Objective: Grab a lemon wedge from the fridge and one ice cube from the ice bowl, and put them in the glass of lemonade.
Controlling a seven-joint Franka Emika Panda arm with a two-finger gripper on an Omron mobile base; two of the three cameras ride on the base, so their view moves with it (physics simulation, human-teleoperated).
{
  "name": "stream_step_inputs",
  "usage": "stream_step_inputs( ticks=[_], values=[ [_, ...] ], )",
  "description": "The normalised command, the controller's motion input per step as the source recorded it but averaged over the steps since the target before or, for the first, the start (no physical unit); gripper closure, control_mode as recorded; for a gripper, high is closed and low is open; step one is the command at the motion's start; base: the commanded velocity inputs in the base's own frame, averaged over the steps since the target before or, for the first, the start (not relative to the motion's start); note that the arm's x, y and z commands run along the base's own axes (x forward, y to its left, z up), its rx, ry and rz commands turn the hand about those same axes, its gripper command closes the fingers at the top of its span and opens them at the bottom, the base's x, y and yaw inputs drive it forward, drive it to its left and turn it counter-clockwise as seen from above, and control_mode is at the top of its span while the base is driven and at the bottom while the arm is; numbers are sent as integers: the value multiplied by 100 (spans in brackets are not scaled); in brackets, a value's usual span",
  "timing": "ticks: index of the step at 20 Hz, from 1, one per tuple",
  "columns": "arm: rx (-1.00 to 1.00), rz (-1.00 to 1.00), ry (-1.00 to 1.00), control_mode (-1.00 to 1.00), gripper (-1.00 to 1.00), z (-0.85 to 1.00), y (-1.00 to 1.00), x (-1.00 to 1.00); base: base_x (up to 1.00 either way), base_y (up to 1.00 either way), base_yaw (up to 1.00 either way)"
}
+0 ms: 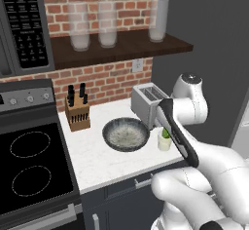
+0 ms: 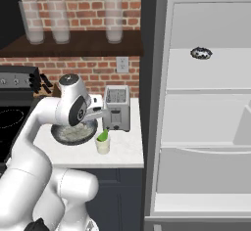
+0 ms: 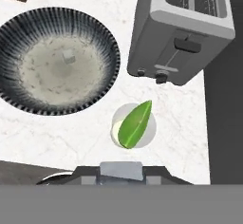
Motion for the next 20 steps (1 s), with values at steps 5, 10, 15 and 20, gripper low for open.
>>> stream_step_inputs(
  ticks=[5, 10, 15, 20],
  values=[
    [0, -18, 6, -100, 100, -2, -5, 47, 0, 0, 0],
    [0, -3, 2, -100, 100, 0, 0, 17, 0, 0, 0],
    [0, 0, 0, -100, 100, -23, 0, 0, 0, 0, 0],
    [0, 0, 0, -100, 100, -13, 0, -3, 0, 0, 0]
  ],
)
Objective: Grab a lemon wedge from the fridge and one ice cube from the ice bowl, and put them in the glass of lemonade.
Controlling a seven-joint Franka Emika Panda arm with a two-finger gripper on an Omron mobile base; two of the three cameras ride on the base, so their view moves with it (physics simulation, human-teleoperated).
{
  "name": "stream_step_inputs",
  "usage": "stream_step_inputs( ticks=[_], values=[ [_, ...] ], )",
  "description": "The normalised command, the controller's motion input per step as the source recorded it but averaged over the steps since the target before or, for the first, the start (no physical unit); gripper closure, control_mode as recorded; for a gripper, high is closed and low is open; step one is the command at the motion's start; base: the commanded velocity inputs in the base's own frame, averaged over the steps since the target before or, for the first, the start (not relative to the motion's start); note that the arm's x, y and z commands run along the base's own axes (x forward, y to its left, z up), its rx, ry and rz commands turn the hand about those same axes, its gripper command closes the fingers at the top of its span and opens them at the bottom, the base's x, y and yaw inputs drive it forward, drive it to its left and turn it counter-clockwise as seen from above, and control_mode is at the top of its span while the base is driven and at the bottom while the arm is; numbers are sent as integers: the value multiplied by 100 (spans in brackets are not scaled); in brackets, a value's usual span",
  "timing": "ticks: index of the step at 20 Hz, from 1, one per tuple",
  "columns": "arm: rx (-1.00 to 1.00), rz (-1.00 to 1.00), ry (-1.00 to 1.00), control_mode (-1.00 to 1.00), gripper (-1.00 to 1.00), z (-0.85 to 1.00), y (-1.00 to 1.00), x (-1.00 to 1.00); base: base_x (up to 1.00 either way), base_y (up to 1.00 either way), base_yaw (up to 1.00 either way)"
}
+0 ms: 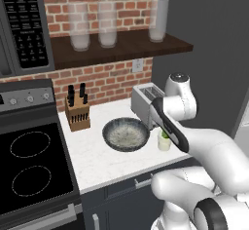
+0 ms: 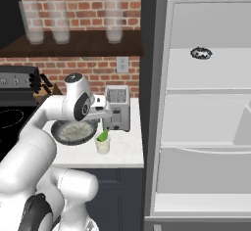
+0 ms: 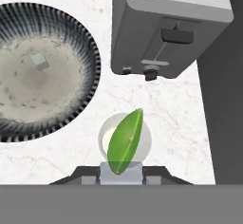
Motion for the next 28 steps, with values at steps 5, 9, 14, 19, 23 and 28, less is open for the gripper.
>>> stream_step_inputs(
  ticks=[5, 9, 14, 19, 23, 28],
  values=[
    [0, 0, 0, -100, 100, 0, 0, -15, 0, 0, 0],
    [0, 0, 0, -100, 100, 0, 0, 0, 0, 0, 0],
    [0, 0, 0, -100, 100, 0, 0, -2, 0, 0, 0],
    [0, 0, 0, -100, 100, 0, 0, -14, 0, 0, 0],
    [0, 0, 1, -100, 100, 0, 2, 0, 0, 0, 0],
    [0, 0, 8, -100, 100, 0, 0, 27, 0, 0, 0]
  ],
)
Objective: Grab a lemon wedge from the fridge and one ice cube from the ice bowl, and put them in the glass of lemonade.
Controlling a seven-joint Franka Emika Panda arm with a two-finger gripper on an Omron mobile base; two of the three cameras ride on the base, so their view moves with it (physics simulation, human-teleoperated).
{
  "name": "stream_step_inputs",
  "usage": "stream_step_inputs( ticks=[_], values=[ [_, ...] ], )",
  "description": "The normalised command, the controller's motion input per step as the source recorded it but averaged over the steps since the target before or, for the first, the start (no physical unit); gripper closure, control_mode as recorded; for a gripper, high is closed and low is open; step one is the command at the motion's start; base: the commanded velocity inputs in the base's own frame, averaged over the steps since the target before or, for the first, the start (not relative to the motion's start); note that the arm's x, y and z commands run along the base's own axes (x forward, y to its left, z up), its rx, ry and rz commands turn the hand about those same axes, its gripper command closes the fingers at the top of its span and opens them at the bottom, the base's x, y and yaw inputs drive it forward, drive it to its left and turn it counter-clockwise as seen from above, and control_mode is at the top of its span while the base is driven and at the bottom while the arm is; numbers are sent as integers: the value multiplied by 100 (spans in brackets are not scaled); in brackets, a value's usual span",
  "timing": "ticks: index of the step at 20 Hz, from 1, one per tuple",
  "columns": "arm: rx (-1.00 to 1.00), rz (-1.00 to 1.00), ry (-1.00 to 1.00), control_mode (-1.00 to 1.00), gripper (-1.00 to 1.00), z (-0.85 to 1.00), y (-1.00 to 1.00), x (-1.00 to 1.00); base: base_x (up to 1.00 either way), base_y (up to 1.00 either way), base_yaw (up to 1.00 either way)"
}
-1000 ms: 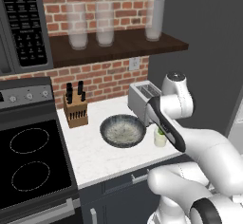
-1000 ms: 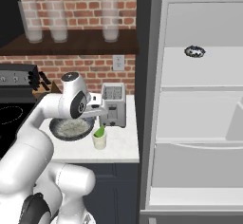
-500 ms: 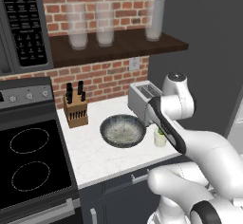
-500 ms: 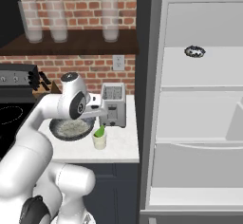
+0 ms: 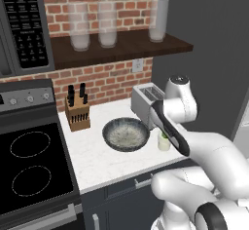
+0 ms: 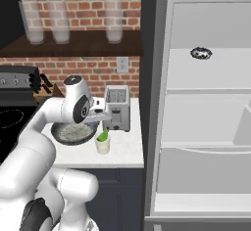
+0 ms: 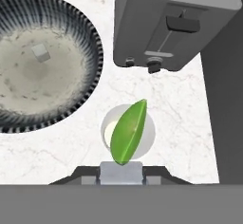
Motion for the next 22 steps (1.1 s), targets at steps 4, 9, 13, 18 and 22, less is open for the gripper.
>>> stream_step_inputs(
  ticks=[4, 9, 13, 18, 22],
  values=[
    [0, 0, 9, -100, 100, 0, 0, 28, 0, 0, 0],
    [0, 0, 1, -100, 100, -5, 0, 13, 0, 0, 0],
    [0, 0, 0, -100, 100, -10, 0, 6, 0, 0, 0],
    [0, 0, 0, -100, 100, -16, -4, 5, 0, 0, 0],
    [0, 0, 0, -100, 100, -18, 0, 0, 0, 0, 0]
  ],
)
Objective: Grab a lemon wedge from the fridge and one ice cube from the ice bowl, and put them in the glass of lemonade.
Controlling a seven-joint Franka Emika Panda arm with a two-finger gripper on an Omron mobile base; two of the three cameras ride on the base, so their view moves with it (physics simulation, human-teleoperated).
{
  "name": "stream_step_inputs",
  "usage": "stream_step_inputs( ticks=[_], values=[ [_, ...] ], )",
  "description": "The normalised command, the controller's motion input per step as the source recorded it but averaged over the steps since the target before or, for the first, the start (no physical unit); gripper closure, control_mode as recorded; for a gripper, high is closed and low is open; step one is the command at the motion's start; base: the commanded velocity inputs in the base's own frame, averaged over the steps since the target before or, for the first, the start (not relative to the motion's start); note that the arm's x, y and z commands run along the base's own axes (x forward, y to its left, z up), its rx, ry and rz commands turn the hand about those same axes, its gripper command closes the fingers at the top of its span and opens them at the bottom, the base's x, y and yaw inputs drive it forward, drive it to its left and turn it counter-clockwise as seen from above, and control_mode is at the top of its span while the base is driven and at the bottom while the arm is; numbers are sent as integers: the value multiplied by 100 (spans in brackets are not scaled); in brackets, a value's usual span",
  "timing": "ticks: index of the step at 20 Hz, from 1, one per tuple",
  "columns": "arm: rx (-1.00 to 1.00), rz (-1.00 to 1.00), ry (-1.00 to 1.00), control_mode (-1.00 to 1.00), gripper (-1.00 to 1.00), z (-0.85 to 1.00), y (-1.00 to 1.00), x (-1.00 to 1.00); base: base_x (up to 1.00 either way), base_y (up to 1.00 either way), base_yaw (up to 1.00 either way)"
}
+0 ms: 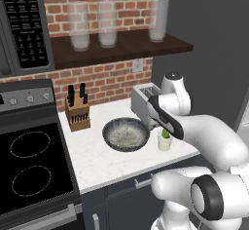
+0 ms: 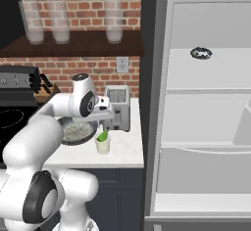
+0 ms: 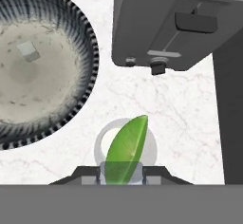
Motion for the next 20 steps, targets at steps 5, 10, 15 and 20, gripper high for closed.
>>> stream_step_inputs(
  ticks=[5, 10, 15, 20],
  values=[
    [0, 0, 0, -100, 100, -8, 0, 0, 0, 0, 0],
    [0, 0, 0, -100, 100, -3, 0, 3, 0, 0, 0],
    [0, 0, 2, -100, 100, -7, -2, 7, 0, 0, 0],
    [0, 0, 1, -100, 100, -4, -9, 9, 0, 0, 0]
  ],
)
